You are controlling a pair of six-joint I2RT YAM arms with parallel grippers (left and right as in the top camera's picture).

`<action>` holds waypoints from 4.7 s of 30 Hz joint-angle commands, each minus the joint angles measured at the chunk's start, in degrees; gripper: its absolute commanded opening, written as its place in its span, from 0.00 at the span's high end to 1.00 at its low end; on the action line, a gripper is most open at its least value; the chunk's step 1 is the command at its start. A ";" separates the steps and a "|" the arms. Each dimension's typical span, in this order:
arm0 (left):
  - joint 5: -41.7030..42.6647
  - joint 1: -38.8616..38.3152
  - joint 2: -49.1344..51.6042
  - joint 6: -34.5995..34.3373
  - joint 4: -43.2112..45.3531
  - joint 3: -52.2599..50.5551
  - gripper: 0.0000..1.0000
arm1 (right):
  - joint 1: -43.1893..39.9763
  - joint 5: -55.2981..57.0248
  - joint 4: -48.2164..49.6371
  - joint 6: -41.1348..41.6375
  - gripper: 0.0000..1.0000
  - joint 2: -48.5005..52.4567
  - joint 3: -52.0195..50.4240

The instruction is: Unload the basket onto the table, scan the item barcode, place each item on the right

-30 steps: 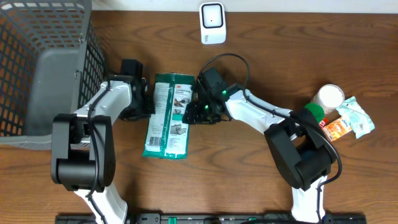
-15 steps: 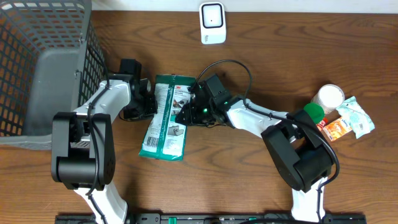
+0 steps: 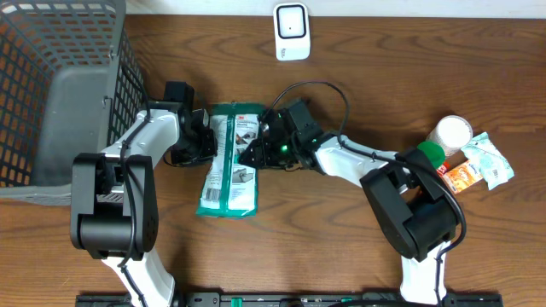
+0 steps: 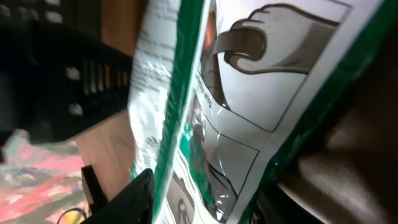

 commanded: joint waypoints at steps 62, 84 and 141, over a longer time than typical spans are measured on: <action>-5.86 -0.50 -1.40 -2.75 2.34 -3.08 0.78 | -3.58 -6.82 -6.58 -14.95 0.99 -9.14 -0.33; -10.93 8.39 -32.70 -10.08 5.01 -3.08 0.76 | -2.91 36.70 -45.57 -37.18 0.99 -37.83 24.92; -7.65 14.32 -29.14 -2.45 22.12 -2.16 0.15 | 6.25 73.16 -53.11 -77.05 0.99 -4.76 70.75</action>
